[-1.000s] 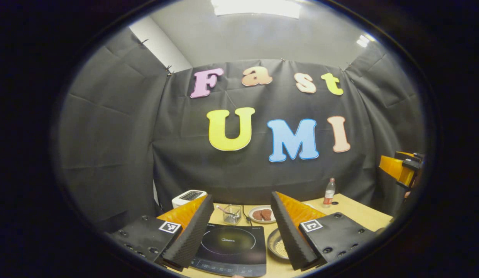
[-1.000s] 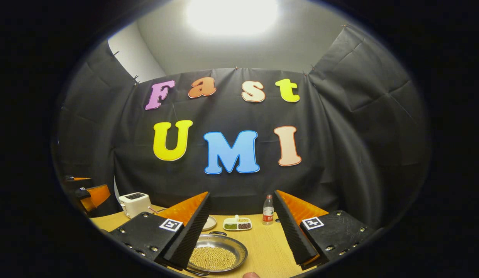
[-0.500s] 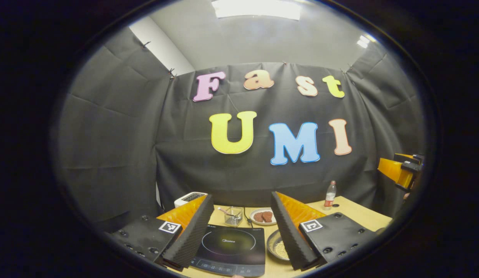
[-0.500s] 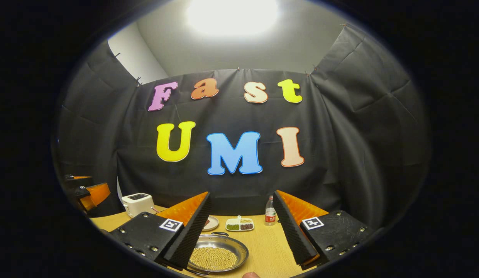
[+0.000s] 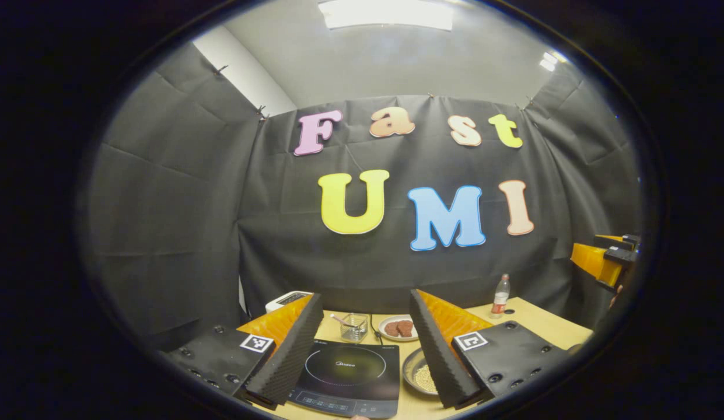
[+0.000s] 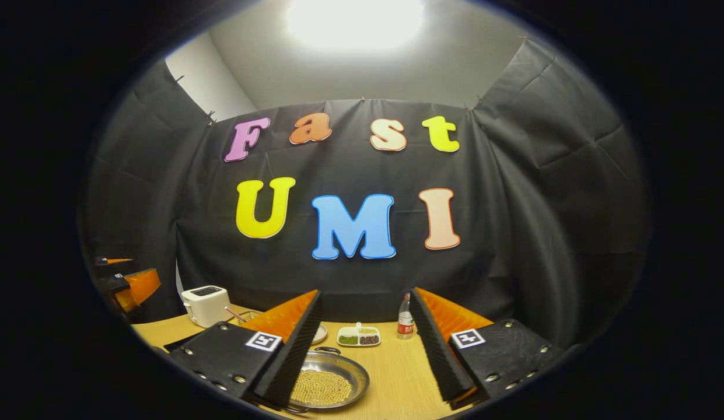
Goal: First push the handle of the pot to place it horizontally, then grasp the pot with both hands and set it on the induction cooktop.
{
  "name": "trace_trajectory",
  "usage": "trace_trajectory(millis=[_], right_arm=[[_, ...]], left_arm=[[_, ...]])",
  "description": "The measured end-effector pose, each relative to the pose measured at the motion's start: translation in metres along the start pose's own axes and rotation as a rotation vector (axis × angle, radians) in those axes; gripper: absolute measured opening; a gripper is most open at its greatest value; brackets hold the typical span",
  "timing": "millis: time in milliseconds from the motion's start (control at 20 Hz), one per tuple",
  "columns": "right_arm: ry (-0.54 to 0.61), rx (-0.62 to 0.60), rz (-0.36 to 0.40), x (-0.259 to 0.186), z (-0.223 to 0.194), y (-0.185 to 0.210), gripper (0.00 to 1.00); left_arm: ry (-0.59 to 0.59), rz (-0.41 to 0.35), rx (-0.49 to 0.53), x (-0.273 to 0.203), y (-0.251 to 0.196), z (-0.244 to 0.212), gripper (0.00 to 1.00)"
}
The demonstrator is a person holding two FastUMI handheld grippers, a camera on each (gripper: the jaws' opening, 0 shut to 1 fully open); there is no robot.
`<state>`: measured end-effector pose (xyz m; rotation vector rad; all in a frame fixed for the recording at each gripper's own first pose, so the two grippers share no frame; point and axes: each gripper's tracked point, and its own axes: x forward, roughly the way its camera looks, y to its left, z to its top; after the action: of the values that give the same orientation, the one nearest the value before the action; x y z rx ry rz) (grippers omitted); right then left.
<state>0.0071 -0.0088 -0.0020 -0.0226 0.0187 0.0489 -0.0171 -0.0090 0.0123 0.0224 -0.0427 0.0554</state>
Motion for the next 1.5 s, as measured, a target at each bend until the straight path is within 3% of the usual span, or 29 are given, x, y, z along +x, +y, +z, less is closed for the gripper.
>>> trace_trajectory(millis=[50,100,250,350,450,600,650,1100,1500], right_arm=[[0.003,-0.002,0.003,0.0,-0.002,0.001,0.78],[0.004,-0.009,-0.006,0.0,-0.001,-0.001,0.77],[0.001,-0.018,-0.013,0.004,-0.002,-0.003,0.58],[0.007,-0.033,-0.02,0.008,-0.004,-0.007,0.58],[-0.012,-0.032,-0.039,0.009,0.002,-0.016,0.17],[-0.019,-0.044,-0.058,0.001,-0.002,-0.029,0.17],[-0.019,-0.037,-0.031,0.011,0.002,-0.023,0.01],[0.047,-0.005,0.191,0.025,-0.028,0.025,0.05],[0.168,0.01,0.344,0.031,-0.076,0.099,0.05]], left_arm=[[0.001,0.003,0.003,0.001,0.0,-0.001,0.94],[0.002,0.006,0.006,0.002,-0.001,-0.001,0.94],[0.004,0.015,0.006,0.004,-0.002,-0.002,0.94],[0.003,0.019,0.001,0.005,-0.005,-0.002,0.94],[0.002,0.03,0.004,0.006,-0.007,-0.002,0.94],[0.002,0.04,-0.001,0.007,-0.013,-0.001,0.94],[0.001,0.048,0.006,0.007,-0.012,-0.002,0.94],[0.004,0.147,0.042,-0.011,-0.004,0.0,0.94],[-0.003,0.161,0.049,0.01,0.027,-0.003,0.99]])
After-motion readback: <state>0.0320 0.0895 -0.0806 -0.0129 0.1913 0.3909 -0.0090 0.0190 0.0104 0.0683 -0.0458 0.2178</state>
